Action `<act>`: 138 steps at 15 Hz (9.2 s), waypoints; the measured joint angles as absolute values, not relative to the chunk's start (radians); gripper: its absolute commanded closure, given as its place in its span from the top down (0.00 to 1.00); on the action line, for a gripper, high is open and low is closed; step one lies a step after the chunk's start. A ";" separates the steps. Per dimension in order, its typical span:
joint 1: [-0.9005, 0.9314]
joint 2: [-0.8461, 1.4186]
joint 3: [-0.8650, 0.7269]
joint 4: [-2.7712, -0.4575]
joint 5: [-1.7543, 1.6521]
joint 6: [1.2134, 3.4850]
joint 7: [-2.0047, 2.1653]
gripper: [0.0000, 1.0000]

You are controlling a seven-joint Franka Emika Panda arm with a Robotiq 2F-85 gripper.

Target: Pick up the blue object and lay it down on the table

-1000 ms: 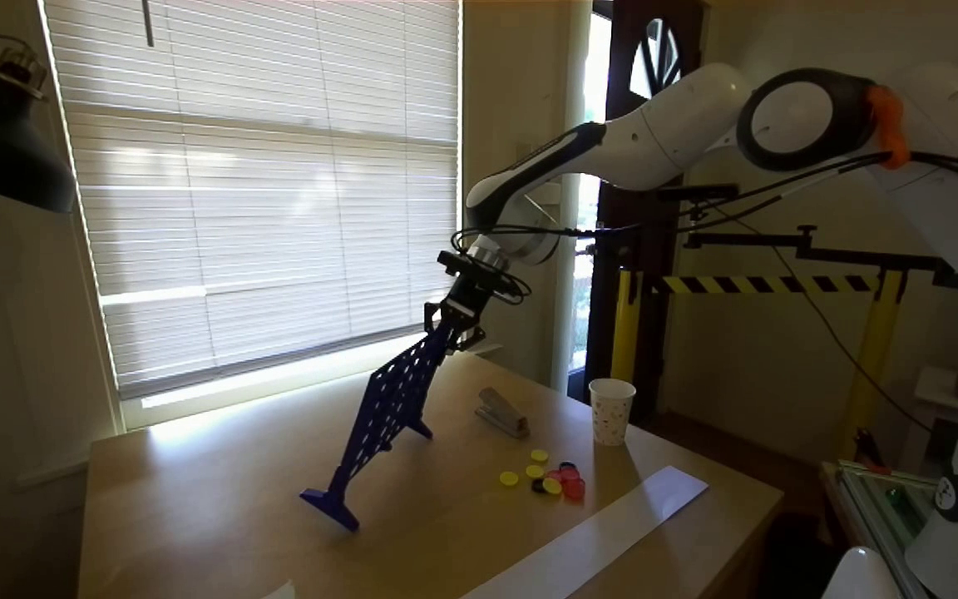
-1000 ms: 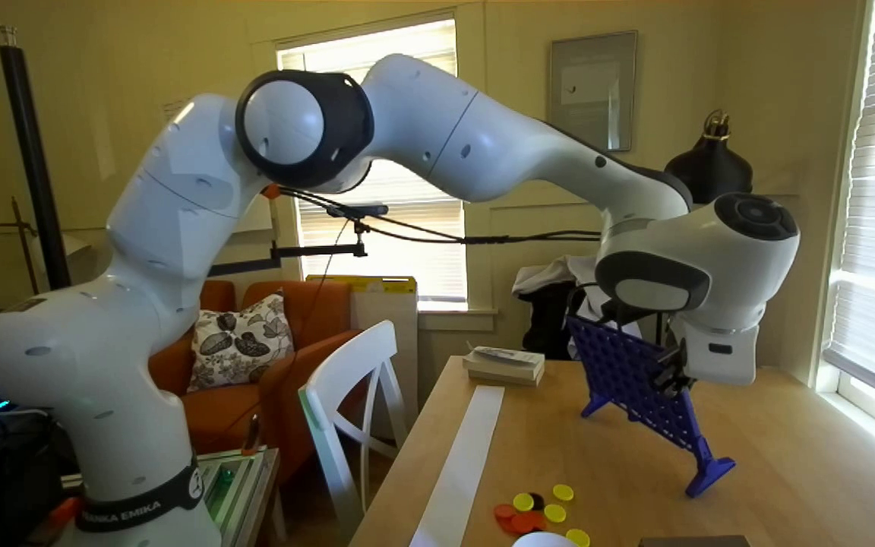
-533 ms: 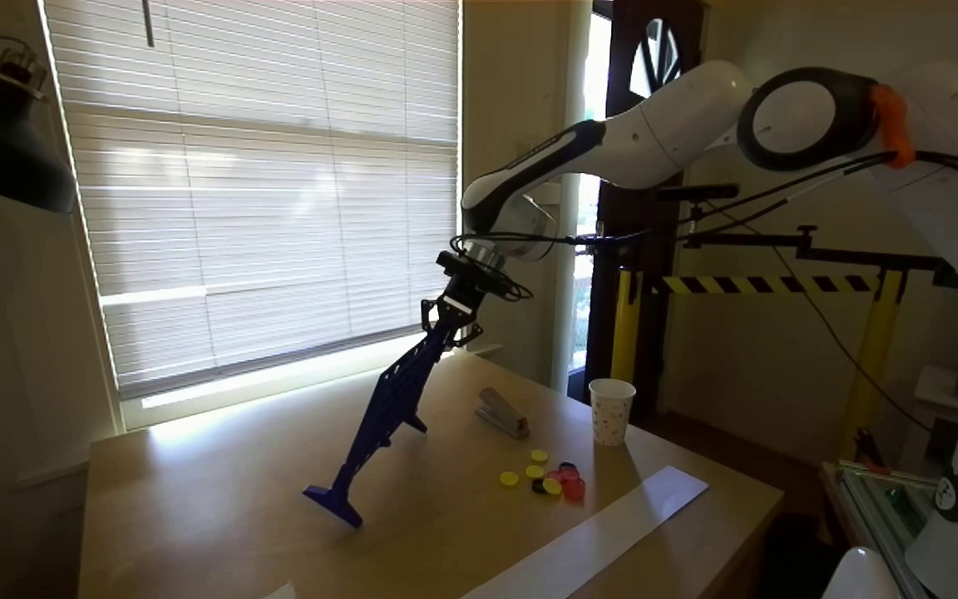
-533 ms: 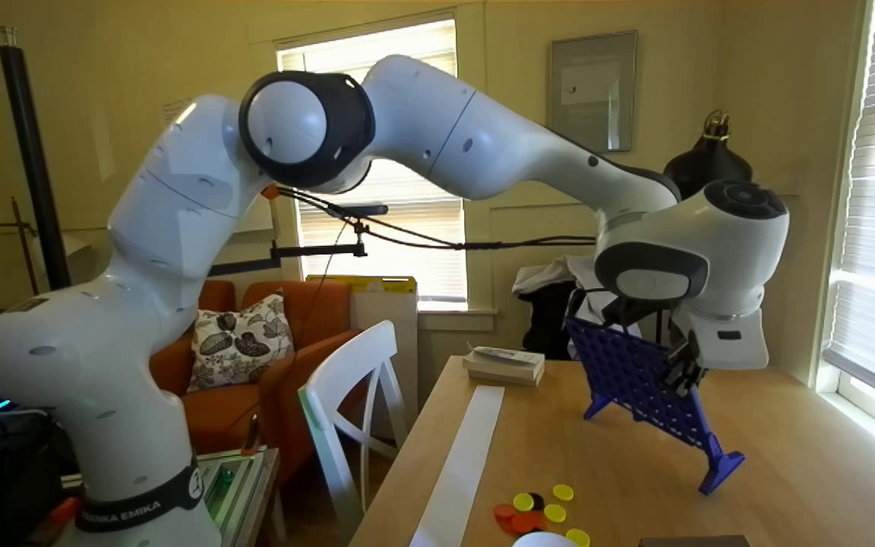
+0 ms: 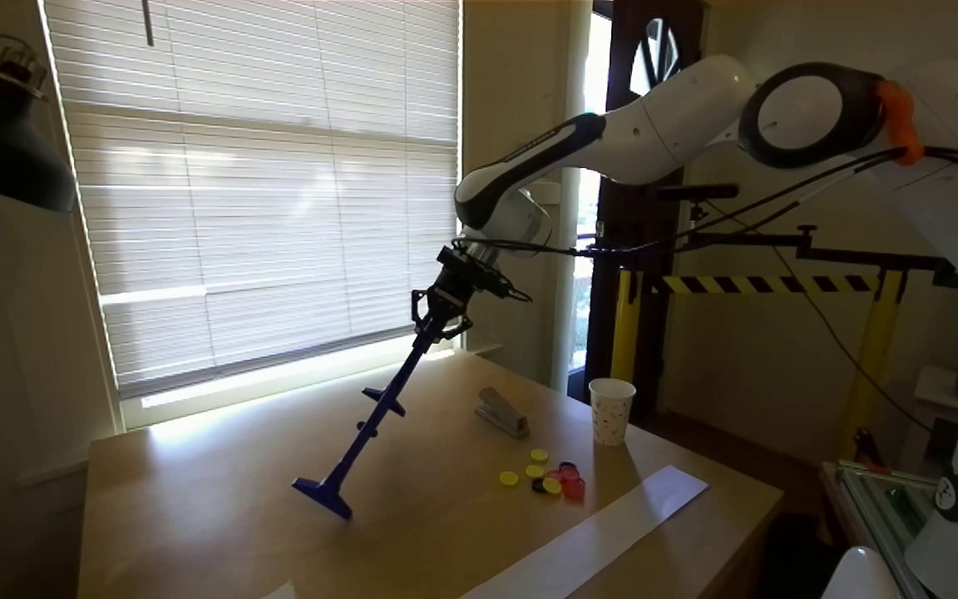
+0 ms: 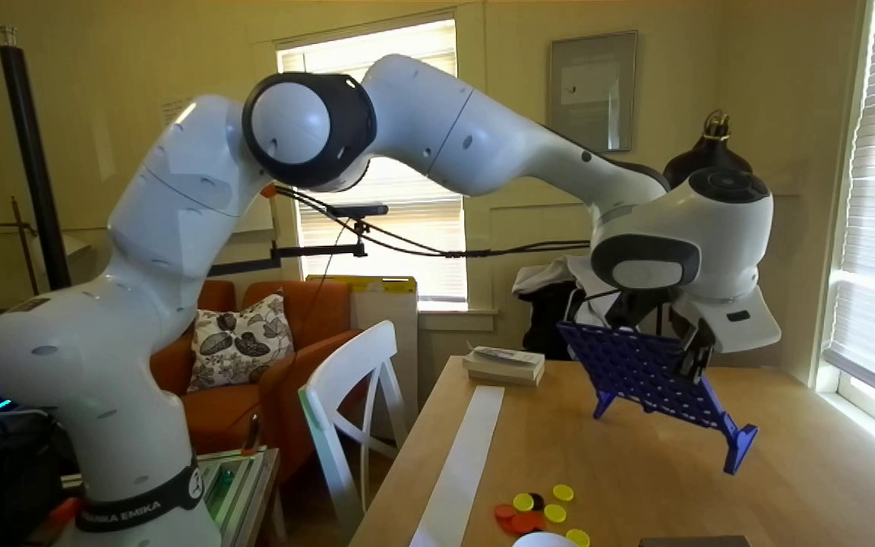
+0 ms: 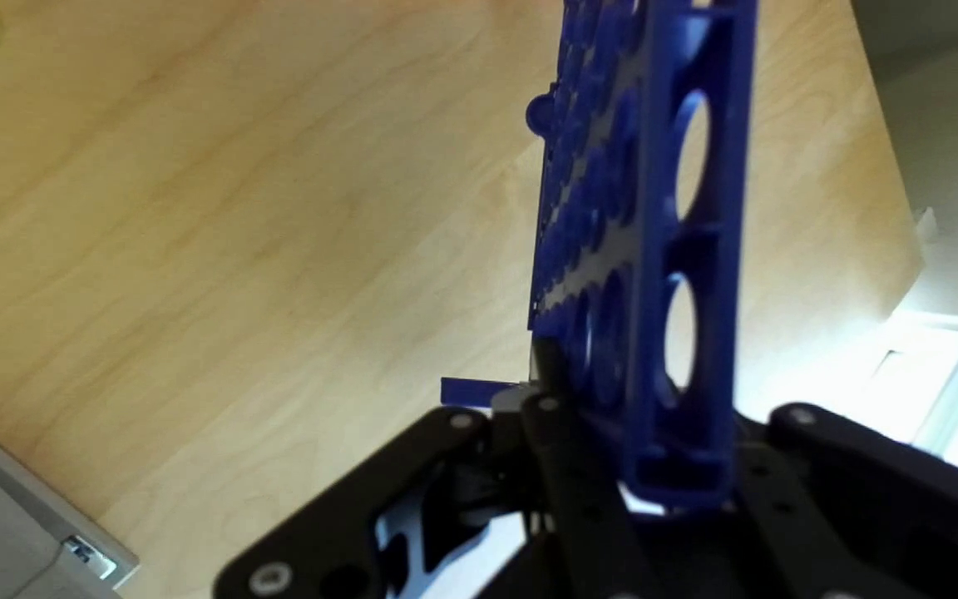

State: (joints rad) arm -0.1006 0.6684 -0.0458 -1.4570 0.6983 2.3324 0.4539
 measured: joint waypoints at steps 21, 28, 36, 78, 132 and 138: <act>-0.157 0.694 0.103 -1.475 0.714 2.741 0.089 0.05; -0.170 0.696 0.102 -1.487 0.717 2.731 0.145 0.05; -0.180 0.699 0.110 -1.488 0.721 2.727 0.144 0.20; -0.193 0.727 0.165 -1.547 0.786 2.843 0.028 0.05; -0.390 0.968 0.422 -1.365 0.808 2.841 -0.297 0.05; -0.374 0.971 0.407 -1.351 0.808 2.839 -0.295 0.05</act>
